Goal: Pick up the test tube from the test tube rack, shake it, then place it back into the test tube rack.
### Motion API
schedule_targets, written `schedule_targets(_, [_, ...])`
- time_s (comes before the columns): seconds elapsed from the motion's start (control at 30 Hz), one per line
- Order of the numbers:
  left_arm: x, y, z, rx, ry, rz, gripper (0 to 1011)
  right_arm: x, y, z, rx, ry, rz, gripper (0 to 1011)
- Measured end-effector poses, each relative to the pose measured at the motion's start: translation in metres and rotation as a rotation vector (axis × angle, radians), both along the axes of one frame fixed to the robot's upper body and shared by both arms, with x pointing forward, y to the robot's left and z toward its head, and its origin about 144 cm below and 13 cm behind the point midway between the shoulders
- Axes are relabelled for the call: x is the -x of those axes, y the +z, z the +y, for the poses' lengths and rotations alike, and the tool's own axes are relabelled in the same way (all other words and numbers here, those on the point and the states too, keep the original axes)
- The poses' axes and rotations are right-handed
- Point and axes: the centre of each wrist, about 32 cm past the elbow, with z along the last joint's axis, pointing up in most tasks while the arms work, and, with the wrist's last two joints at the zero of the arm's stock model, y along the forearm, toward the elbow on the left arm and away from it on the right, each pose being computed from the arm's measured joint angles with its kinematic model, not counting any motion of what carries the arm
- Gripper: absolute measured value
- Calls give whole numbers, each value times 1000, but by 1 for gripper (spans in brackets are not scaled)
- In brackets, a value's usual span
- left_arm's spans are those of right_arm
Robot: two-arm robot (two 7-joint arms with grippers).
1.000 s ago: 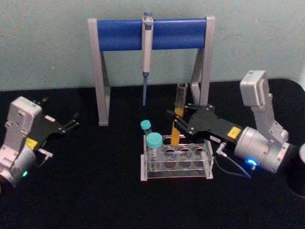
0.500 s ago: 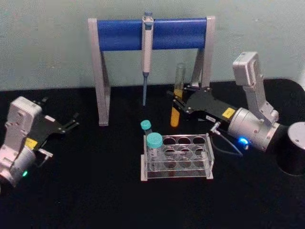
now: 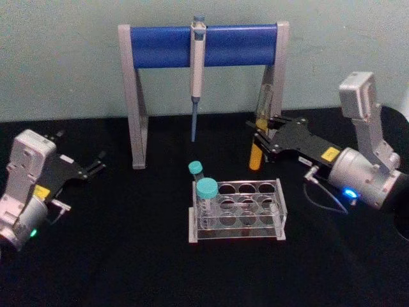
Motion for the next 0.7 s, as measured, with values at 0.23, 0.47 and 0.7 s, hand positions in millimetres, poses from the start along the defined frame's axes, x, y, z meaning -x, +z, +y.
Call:
schedule_targets(0.23, [0,0,0,0,0,0,1002,20,1,-13,-1,-4,5,225])
schedule_targets(0.47, [0,0,0,0,0,0,1002,32,0,-8,-2,41,11,226])
schedule_targets(0.7, [0,0,0,0,0,0,1001,30,-2,3,-7,72,15,225])
